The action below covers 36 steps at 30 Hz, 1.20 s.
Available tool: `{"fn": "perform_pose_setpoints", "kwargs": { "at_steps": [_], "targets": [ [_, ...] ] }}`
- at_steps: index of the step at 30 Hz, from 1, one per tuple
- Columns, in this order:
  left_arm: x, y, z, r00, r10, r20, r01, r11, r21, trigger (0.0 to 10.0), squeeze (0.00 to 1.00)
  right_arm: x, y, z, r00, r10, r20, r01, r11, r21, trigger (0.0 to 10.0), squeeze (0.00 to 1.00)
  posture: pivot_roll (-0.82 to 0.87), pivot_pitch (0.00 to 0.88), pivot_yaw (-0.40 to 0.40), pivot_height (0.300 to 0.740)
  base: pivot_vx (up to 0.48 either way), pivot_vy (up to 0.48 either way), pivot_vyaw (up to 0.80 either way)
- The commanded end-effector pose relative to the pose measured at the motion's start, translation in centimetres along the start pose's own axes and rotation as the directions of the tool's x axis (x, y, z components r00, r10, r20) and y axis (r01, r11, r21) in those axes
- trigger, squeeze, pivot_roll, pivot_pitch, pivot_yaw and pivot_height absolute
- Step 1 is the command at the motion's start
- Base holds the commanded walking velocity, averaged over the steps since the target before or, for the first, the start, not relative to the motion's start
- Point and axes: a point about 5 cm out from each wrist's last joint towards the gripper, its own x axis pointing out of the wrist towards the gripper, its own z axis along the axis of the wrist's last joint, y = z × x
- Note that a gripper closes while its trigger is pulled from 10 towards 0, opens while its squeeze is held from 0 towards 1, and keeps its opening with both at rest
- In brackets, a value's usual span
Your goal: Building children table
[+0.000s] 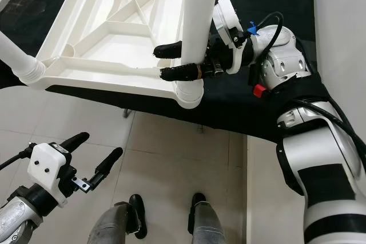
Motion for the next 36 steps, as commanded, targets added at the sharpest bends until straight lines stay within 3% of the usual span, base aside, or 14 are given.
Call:
{"fn": "perform_pose_setpoints", "kwargs": {
  "at_steps": [1,13,26,36],
  "targets": [
    [-0.3,-0.3,-0.8,0.999,-0.007,-0.036,0.006,1.0,-0.014,10.0,0.0,0.2,0.5,-1.9,0.998,0.021,-0.062,-0.017,0.998,0.064,10.0,0.0,0.12,0.417,0.03,0.74,0.0,0.0,0.0],
    [-0.2,-0.2,-0.9,0.999,-0.002,-0.033,0.002,1.0,-0.01,10.0,0.0,0.1,0.2,-2.3,0.997,-0.018,-0.08,0.022,0.998,0.061,10.0,0.0,0.12,0.412,0.025,0.74,0.0,0.0,0.0],
    [0.0,-0.2,-1.0,1.0,0.0,-0.031,-0.001,1.0,-0.007,10.0,0.0,-0.6,0.0,-2.5,0.977,-0.178,-0.116,0.183,0.982,0.041,10.0,0.0,0.11,0.401,0.024,0.74,0.0,0.0,0.0],
    [0.2,-0.3,-1.1,1.0,0.002,-0.028,-0.002,1.0,-0.004,10.0,0.0,-0.9,-0.2,-3.2,0.918,-0.37,-0.144,0.379,0.925,0.033,10.0,0.0,0.1,0.391,0.024,0.74,0.0,0.0,0.0]
  ]
}}
